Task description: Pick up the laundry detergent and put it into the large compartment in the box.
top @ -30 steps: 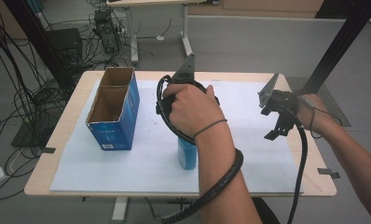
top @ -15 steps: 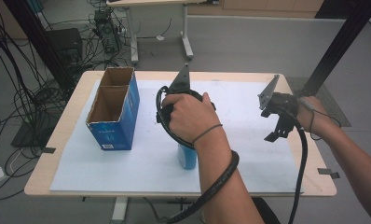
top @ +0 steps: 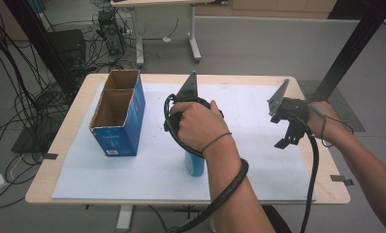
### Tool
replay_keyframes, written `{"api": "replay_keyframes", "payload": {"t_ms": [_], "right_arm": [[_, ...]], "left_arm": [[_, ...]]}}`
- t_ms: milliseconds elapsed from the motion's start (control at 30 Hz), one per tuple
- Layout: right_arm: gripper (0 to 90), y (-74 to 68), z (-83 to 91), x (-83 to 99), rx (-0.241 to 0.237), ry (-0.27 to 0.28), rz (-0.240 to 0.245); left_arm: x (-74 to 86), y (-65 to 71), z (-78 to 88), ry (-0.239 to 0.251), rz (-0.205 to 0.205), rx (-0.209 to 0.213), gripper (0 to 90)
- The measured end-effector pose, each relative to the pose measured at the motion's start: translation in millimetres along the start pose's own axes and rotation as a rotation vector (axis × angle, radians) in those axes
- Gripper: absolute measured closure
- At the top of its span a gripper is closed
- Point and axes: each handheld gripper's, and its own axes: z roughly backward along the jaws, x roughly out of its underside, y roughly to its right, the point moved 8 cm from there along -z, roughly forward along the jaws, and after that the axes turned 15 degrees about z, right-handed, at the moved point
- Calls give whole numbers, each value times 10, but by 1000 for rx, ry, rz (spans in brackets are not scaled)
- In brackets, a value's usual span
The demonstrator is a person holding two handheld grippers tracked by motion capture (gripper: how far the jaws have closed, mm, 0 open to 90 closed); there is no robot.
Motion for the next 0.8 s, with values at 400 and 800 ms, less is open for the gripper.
{"api": "replay_keyframes", "payload": {"t_ms": [400,800], "right_arm": [[39,5,-5,-7,5,-4,3],[39,-3,-3,-7,6,-8,3]], "left_arm": [[8,-10,-8,5,-3,-10,53],[18,-42,-7,-1,-2,20,51]]}}
